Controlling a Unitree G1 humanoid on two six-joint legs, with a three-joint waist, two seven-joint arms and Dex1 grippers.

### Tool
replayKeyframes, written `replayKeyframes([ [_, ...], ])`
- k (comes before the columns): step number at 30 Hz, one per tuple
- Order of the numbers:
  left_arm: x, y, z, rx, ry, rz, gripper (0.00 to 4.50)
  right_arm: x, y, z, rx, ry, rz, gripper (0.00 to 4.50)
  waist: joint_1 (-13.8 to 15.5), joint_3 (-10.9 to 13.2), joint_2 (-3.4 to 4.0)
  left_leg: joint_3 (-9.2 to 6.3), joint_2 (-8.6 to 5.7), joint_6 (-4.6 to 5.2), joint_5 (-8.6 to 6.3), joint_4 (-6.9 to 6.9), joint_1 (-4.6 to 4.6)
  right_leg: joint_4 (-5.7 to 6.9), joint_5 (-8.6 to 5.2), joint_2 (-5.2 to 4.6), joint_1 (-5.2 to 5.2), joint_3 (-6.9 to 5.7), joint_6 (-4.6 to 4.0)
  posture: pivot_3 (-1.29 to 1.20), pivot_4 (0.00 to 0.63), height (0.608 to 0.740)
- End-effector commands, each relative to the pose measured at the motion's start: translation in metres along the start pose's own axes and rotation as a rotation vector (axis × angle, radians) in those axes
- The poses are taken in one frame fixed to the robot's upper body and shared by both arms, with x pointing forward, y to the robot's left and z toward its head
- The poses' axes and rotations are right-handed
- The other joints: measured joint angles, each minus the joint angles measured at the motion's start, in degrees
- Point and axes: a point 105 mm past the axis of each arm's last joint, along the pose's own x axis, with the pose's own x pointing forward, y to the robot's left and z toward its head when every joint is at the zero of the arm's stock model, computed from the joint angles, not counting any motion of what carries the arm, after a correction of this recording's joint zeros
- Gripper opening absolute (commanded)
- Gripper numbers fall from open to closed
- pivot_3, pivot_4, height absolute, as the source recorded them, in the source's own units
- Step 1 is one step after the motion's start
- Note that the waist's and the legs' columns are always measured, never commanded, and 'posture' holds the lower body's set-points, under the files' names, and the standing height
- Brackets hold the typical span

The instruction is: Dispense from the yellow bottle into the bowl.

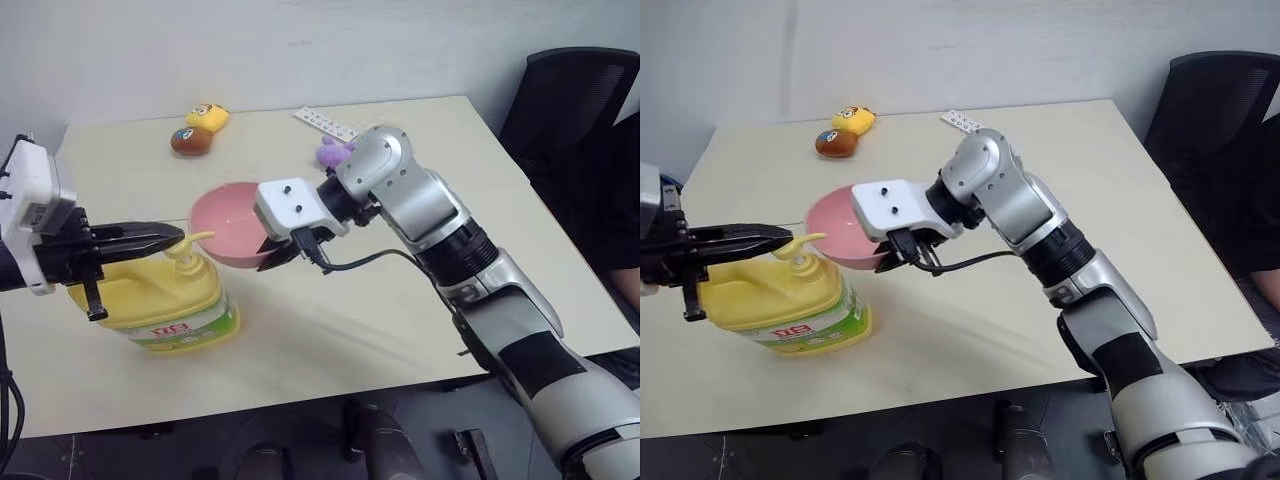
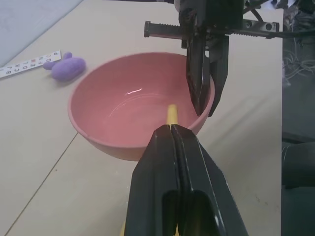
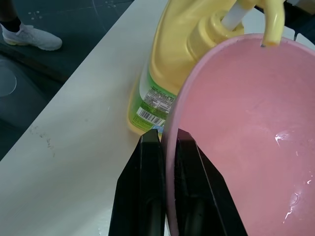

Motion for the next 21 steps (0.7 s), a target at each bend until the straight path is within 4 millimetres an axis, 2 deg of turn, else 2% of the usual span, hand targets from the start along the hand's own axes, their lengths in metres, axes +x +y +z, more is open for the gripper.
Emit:
replayKeyframes([
  [1,0.005,-0.002,-0.011,0.003,0.064,-0.021,0.02,-0.004,-0.002,0.02,-0.075,-0.026,0.009,0.0,0.01,0.0,0.0,0.01,0.0,0.0,0.0,0.0,0.0,0.0,0.0,0.0,0.0,0.0,0.0,0.0,0.15,0.74],
  [14,0.011,-0.006,-0.034,0.021,0.186,-0.078,0.02,-0.003,-0.002,0.019,-0.106,-0.009,0.026,0.0,0.06,-0.01,0.02,0.03,0.0,-0.01,0.01,-0.03,0.05,0.13,-0.05,-0.03,0.15,0.03,-0.08,0.0,0.15,0.74],
  [21,0.011,-0.007,-0.039,0.008,0.211,-0.096,0.02,-0.003,-0.003,0.021,-0.116,-0.011,0.03,0.0,0.09,-0.03,0.05,0.05,0.0,-0.04,0.02,-0.04,0.09,0.27,-0.09,-0.04,0.16,0.04,-0.16,0.0,0.15,0.74],
])
